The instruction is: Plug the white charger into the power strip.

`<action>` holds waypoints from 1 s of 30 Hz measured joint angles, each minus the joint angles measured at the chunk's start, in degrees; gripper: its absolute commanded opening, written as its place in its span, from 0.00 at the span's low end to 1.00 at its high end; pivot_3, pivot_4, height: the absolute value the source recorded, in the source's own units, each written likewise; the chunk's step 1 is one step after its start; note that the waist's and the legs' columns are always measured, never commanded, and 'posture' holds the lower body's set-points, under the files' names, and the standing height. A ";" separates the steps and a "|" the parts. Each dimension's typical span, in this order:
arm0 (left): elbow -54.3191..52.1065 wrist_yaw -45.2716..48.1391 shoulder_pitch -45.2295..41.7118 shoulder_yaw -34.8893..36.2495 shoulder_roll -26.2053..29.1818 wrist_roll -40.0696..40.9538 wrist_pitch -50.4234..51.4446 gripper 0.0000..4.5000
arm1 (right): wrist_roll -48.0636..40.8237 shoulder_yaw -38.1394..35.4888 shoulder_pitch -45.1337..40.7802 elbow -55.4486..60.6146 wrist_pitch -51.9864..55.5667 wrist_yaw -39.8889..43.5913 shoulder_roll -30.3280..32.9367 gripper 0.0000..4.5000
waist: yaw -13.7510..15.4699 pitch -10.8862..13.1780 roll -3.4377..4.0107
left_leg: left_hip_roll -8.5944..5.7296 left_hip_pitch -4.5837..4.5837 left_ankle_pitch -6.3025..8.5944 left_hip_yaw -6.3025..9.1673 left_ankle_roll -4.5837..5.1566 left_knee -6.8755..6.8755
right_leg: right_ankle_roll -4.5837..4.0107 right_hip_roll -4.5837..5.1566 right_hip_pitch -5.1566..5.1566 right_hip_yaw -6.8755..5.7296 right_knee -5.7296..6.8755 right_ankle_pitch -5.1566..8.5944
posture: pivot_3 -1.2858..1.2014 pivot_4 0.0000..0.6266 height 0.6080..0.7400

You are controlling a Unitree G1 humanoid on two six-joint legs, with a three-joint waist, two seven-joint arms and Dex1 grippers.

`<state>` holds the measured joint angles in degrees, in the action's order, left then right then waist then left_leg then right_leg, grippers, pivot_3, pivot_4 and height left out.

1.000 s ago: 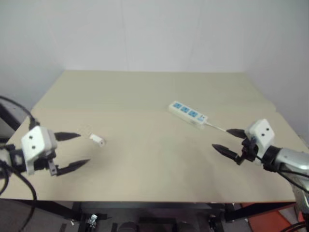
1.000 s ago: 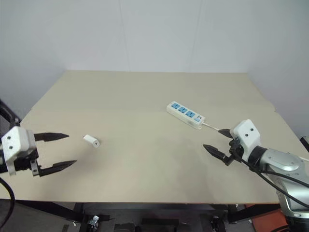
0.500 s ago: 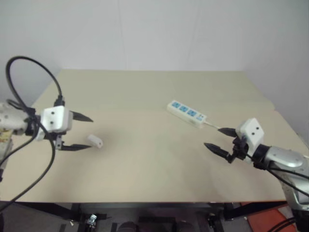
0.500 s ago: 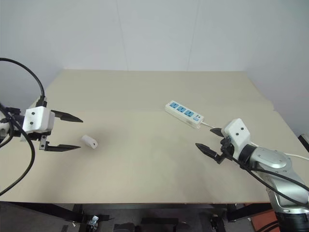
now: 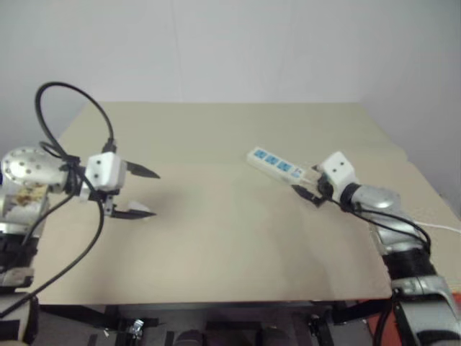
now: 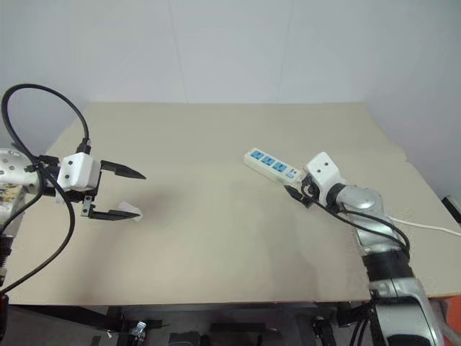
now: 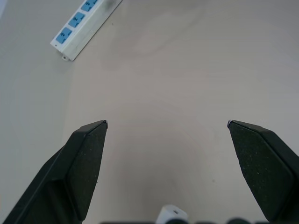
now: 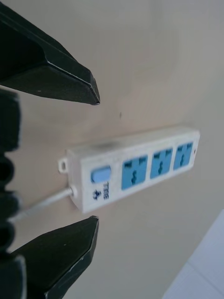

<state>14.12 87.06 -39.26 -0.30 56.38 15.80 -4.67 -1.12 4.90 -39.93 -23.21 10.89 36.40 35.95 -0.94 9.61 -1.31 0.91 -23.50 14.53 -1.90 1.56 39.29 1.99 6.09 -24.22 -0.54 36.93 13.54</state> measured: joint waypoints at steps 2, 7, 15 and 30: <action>0.17 -0.49 -1.74 -0.89 -1.86 0.00 0.06 1.00 | 3.14 2.10 -4.14 -7.45 -2.12 -1.36 -1.56 1.00 | -0.04 0.01 -0.02 | 0.00 -0.01 -0.02 0.01 -0.03 0.02 | 0.00 0.00 0.00 -0.01 -0.06 0.00 | 0.52 0.24 1.00; 0.41 -1.95 -4.15 -1.89 -5.43 -0.45 0.32 1.00 | 7.60 5.32 -9.29 -21.06 -7.70 -1.53 -3.55 1.00 | -0.13 0.01 -0.02 | -0.01 -0.01 -0.02 0.01 -0.03 0.01 | 0.00 0.00 0.01 0.01 0.02 0.00 | 0.52 0.24 1.00; 0.08 -4.19 -5.01 -3.05 -8.48 -1.03 2.15 1.00 | 9.94 5.75 -14.09 -31.60 -13.37 -0.46 -3.76 1.00 | -0.77 0.01 -0.02 | 0.01 0.02 -0.03 0.02 -0.04 0.02 | 0.00 0.00 0.01 0.02 0.09 0.00 | 0.52 0.24 1.00; -2.84 -5.28 -2.83 -3.06 -9.13 -1.01 3.65 1.00 | 10.01 3.45 -18.46 -40.83 -14.33 -1.59 -6.73 0.81 | -1.67 0.01 -0.01 | 0.02 0.12 -0.04 0.03 -0.07 0.01 | -0.01 0.00 0.04 0.08 0.16 -0.01 | 0.52 0.24 1.00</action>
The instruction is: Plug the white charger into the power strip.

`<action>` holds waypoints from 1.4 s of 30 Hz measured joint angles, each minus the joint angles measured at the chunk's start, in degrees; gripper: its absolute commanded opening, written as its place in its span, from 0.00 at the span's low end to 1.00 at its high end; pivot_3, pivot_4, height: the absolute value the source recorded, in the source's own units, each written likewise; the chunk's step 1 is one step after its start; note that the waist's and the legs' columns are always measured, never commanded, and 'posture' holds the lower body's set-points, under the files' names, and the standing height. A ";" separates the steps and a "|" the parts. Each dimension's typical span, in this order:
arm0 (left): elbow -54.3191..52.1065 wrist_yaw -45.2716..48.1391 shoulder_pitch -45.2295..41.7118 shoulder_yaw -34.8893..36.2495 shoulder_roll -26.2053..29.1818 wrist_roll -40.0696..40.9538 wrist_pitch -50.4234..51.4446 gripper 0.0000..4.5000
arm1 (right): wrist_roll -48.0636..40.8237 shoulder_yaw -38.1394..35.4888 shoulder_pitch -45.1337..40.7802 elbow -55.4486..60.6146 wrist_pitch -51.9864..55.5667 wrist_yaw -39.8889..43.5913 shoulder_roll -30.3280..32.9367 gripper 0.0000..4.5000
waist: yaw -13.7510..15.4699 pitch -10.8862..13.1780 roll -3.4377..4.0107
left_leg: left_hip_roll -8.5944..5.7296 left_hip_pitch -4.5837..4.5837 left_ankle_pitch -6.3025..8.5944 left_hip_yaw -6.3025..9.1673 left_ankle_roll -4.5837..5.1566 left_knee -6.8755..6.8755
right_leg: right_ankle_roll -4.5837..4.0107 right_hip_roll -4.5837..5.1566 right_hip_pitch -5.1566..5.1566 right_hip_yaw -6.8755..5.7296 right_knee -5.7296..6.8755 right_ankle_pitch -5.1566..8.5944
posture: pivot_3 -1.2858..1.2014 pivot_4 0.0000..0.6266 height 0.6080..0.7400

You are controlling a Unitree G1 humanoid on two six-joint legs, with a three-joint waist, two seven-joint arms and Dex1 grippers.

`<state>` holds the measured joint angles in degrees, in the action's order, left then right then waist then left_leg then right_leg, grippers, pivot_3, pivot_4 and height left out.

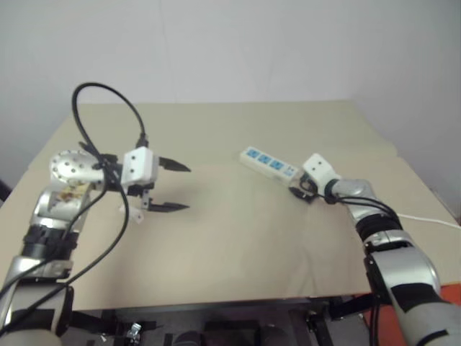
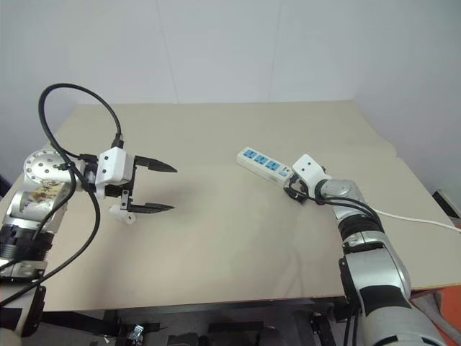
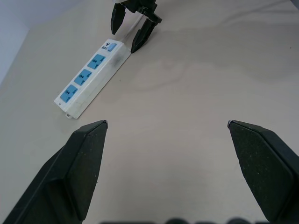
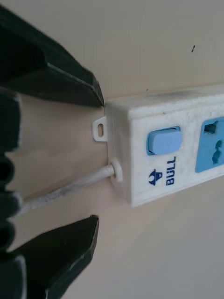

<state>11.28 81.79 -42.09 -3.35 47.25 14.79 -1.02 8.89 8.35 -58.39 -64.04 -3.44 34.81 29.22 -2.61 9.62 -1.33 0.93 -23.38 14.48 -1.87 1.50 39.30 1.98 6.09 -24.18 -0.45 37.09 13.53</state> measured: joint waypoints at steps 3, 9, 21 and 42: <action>-0.58 0.00 0.15 0.00 0.00 0.06 0.13 1.00 | 0.00 0.00 -0.04 -0.33 0.15 0.68 -0.53 0.57 | 0.04 0.00 0.00 | -0.01 0.04 -0.01 0.00 -0.01 0.00 | 0.00 0.00 0.03 0.01 0.00 0.00 | 0.52 0.24 1.00; -1.66 0.00 0.75 0.01 0.13 0.12 0.94 1.00 | -0.04 -0.24 0.22 -0.40 0.41 1.88 -0.64 0.18 | -0.08 -0.01 0.01 | 0.00 0.10 -0.01 0.01 -0.01 -0.01 | 0.00 0.00 0.01 0.08 0.02 0.00 | 0.52 0.24 1.00; -2.40 -0.01 1.57 0.02 0.61 0.17 1.30 1.00 | -0.44 -0.80 1.47 1.65 0.49 4.13 -0.39 0.01 | -0.09 -0.01 0.01 | 0.02 0.10 -0.01 0.02 -0.01 -0.02 | 0.00 -0.04 0.02 0.09 0.02 0.00 | 0.52 0.24 1.00; -2.67 0.39 2.40 0.12 1.29 1.02 1.28 1.00 | -14.31 -4.67 29.35 44.73 11.39 26.86 9.50 0.16 | 0.53 0.00 0.00 | -0.01 0.12 0.00 0.23 0.00 0.00 | 0.01 -0.02 0.02 0.12 -0.09 0.00 | 0.52 0.24 1.00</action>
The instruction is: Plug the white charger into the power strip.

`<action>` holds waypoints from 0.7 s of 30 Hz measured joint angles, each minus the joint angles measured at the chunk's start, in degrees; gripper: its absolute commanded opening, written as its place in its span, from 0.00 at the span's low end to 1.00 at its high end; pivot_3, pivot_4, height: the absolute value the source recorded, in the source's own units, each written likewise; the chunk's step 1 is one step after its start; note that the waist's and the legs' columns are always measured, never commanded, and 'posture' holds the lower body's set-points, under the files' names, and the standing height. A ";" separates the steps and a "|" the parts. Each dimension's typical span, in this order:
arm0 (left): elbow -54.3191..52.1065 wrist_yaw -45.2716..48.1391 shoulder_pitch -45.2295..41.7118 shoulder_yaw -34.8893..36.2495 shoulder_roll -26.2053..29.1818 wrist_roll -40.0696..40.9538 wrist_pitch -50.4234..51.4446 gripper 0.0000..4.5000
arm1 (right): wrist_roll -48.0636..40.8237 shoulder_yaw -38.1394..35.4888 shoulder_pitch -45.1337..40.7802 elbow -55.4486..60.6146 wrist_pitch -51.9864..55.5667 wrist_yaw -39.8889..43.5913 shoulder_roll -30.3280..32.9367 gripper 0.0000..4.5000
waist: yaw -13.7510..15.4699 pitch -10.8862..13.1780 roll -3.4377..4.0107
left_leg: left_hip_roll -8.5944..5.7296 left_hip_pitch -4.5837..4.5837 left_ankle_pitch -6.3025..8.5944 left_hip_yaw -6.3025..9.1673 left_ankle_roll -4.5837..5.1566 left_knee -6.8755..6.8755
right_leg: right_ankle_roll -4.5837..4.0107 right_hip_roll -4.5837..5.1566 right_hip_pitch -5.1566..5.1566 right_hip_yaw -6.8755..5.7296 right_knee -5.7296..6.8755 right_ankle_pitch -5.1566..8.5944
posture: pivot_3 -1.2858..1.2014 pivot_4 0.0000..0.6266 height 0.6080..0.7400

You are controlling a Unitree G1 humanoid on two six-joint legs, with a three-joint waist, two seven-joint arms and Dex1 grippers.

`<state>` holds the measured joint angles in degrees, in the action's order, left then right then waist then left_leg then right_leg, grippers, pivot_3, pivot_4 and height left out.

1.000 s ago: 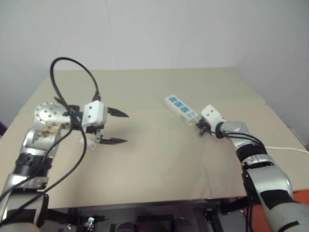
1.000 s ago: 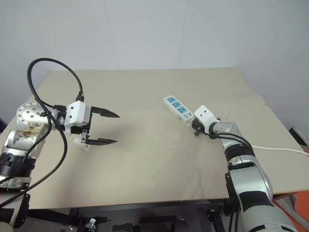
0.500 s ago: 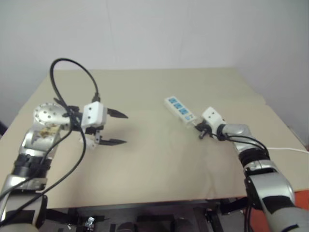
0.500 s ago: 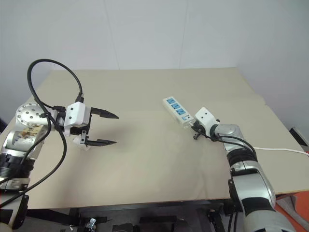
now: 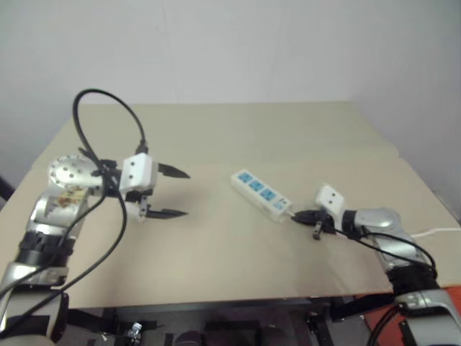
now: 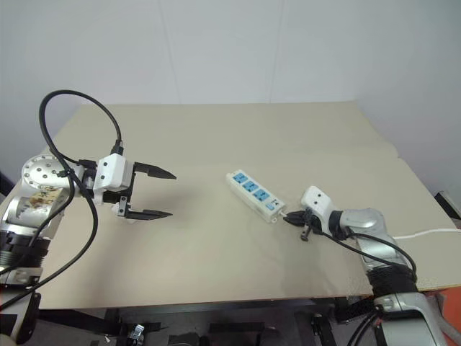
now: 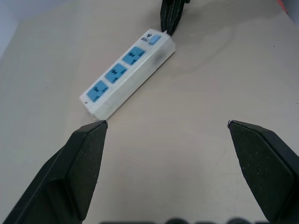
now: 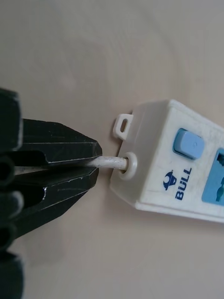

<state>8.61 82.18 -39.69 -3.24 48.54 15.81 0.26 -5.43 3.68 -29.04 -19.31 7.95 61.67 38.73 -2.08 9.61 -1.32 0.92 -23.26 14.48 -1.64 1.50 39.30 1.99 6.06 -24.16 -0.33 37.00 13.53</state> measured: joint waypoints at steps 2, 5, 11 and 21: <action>0.03 0.01 0.00 -0.04 -0.12 0.00 0.00 1.00 | -0.37 -0.04 0.01 0.01 -0.16 0.04 0.00 0.30 | -0.02 0.00 0.00 | 0.00 0.00 0.00 0.00 0.00 0.00 | 0.00 0.00 -0.01 0.00 0.01 0.00 | 0.52 0.24 1.00; 0.05 0.03 0.00 -0.04 -0.36 0.00 0.00 1.00 | -0.50 -0.04 0.02 0.01 -0.38 -0.09 -0.05 0.52 | 0.06 0.00 0.00 | 0.00 -0.02 0.00 -0.03 0.00 0.00 | 0.00 0.00 0.00 -0.01 0.03 0.00 | 0.52 0.24 1.00; -0.38 -0.22 0.46 0.12 -0.45 0.22 1.11 1.00 | -4.49 -3.23 2.87 2.57 0.02 0.08 -0.01 1.00 | 0.73 0.00 0.00 | 0.00 -0.03 0.00 -0.02 0.00 0.00 | 0.00 0.00 0.00 -0.01 0.04 0.00 | 0.52 0.24 1.00; -4.86 -2.98 4.52 2.20 -0.57 2.55 4.57 1.00 | -14.18 -12.12 9.86 13.63 5.31 -10.29 -8.38 1.00 | 1.15 -0.01 -0.01 | 0.00 0.09 0.00 0.01 0.00 0.03 | 0.00 0.00 0.02 0.07 0.02 0.00 | 0.52 0.24 1.00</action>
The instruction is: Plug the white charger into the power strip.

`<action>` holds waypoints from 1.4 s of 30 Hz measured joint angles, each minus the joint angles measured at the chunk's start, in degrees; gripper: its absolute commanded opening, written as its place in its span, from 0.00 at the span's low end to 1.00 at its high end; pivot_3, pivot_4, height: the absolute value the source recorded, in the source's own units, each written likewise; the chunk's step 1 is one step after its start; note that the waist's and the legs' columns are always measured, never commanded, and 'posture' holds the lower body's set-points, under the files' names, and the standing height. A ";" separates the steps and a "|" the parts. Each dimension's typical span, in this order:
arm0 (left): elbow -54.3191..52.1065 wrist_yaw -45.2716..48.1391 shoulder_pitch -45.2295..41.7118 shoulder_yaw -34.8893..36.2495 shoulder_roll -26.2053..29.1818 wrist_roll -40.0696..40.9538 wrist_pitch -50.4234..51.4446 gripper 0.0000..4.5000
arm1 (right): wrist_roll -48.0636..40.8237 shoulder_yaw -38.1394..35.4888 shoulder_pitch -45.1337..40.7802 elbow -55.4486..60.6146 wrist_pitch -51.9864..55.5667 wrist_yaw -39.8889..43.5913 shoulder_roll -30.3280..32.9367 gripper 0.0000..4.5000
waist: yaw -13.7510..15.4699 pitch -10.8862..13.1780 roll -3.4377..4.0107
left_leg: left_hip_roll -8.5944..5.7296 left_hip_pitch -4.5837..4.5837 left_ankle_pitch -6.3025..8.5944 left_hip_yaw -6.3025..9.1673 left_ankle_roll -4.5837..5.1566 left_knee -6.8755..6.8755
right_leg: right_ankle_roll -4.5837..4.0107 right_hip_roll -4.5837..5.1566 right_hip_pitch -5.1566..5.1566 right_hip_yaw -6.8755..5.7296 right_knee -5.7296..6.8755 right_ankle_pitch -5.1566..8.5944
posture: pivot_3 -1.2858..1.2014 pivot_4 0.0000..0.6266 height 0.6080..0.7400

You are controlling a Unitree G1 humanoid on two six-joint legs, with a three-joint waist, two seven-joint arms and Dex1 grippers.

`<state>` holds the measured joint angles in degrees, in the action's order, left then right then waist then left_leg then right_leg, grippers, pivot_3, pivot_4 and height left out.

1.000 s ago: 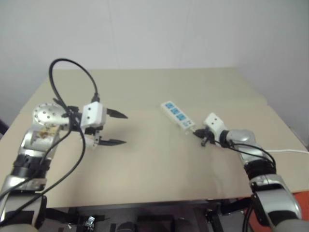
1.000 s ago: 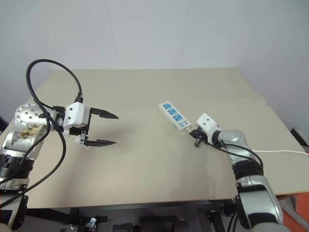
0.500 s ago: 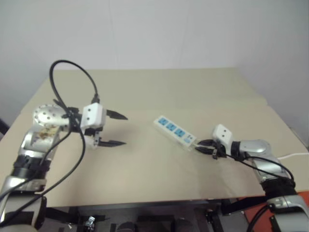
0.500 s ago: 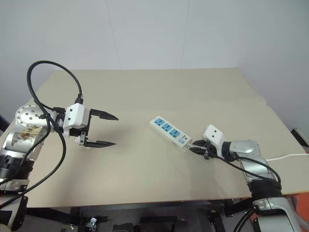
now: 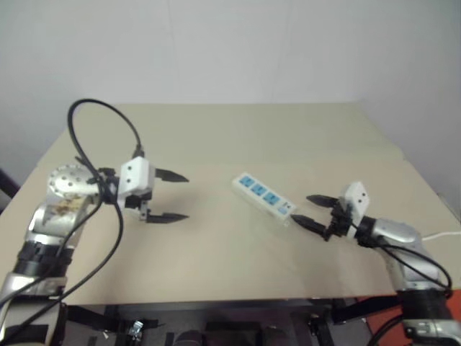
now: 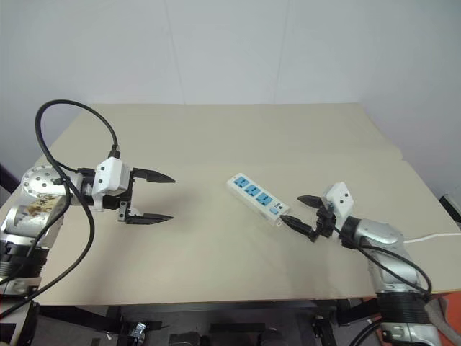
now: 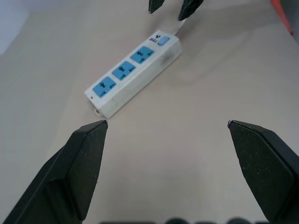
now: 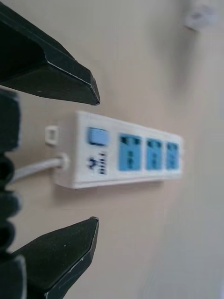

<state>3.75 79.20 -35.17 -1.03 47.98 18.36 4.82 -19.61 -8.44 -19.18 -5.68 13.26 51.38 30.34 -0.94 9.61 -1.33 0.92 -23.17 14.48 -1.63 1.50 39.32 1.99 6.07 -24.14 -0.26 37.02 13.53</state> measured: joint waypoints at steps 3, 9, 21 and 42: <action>-0.78 -0.65 0.47 0.01 -0.29 0.18 0.74 1.00 | 0.12 0.61 -0.02 0.36 0.18 -4.49 -4.31 1.00 | 0.03 0.00 0.00 | 0.00 -0.02 0.00 0.00 0.00 0.00 | 0.00 0.00 -0.02 0.01 0.02 0.00 | 0.52 0.24 1.00; -1.97 -1.60 1.50 0.03 -0.75 1.34 1.78 1.00 | 2.65 3.72 -0.19 -0.26 -0.39 -8.90 -7.76 1.00 | 0.10 0.00 0.00 | -0.02 -0.10 0.00 0.00 0.01 0.00 | 0.00 0.00 -0.03 0.00 0.07 0.00 | 0.52 0.24 1.00; -3.49 -2.27 2.63 0.08 -0.68 1.98 2.99 1.00 | 3.70 4.35 -3.55 -9.16 -5.44 -7.93 -7.82 1.00 | 0.05 0.00 0.00 | -0.02 -0.04 0.00 -0.01 0.01 0.00 | 0.00 0.00 -0.02 0.01 0.02 0.00 | 0.52 0.24 1.00; -3.61 -2.21 3.48 0.08 0.04 1.98 3.00 1.00 | 5.49 6.18 -5.85 -17.94 -11.72 -5.13 -9.84 1.00 | -0.17 -0.03 -0.03 | -0.01 0.06 0.00 -0.02 0.00 0.00 | 0.00 -0.01 0.03 0.04 -0.01 0.00 | 0.52 0.24 1.00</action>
<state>0.13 77.00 -31.69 -0.95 48.02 20.34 7.83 -14.12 -2.26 -25.04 -23.62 1.54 46.25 20.50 -1.11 9.58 -1.36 0.91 -23.11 14.48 -1.65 1.50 39.32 1.99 6.06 -24.11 -0.21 37.01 13.53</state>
